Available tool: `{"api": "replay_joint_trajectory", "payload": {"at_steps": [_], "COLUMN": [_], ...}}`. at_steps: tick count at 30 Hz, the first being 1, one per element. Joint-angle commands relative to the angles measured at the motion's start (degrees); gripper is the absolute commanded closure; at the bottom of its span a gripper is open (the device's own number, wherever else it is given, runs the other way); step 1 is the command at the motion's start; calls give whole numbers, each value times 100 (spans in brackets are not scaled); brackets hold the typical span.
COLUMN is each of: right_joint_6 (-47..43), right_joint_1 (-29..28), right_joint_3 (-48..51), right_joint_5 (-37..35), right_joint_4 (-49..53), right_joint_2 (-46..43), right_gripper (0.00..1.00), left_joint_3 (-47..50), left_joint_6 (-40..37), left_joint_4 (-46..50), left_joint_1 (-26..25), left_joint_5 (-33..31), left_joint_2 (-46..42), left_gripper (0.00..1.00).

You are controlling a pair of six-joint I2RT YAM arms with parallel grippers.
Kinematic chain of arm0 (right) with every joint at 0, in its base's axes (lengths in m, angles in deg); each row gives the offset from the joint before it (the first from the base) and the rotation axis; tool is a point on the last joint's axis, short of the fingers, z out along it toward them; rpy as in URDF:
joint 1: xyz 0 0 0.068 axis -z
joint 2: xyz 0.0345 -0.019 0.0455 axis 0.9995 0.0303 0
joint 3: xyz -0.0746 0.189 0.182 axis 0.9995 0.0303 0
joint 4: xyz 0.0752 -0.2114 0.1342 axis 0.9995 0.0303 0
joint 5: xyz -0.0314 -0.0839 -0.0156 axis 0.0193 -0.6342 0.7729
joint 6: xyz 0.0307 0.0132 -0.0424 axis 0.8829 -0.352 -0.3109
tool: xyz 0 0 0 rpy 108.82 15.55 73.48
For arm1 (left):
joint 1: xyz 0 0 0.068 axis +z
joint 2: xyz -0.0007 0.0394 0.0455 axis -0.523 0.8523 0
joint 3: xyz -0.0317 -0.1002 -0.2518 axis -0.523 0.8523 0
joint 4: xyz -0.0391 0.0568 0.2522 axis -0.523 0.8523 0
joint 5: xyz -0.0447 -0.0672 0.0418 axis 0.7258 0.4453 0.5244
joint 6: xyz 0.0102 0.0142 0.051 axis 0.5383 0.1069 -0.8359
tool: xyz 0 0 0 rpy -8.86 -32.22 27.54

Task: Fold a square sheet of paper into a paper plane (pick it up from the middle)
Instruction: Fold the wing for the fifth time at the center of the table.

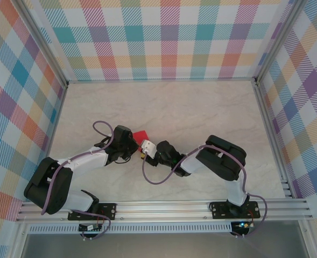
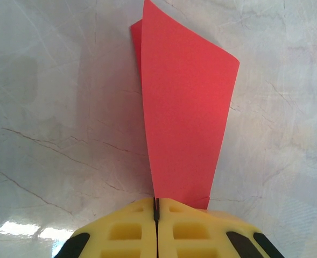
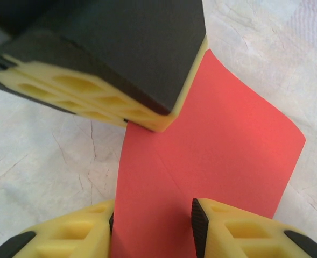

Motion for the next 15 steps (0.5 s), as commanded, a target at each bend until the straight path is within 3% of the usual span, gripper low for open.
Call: {"api": "replay_joint_trajectory", "payload": {"at_steps": [1,8,15], "right_joint_6": [4,166,567], "right_joint_1": [-37,-31,30], "right_joint_3": [-192,-185,-62], "right_joint_5": [31,31,88], "right_joint_4": [-255,-262,-313], "right_joint_2": [137,217,226], "right_gripper": [63,75,86], "left_joint_3": [-183,-186,-182], "left_joint_6": [-30,-69,-221], "left_joint_4": [121,190,404], "left_joint_1": [65,89,306], "left_joint_5": [107,68,-15], "left_joint_2": [-98,-150,-343], "left_gripper": [93,89,77]}}
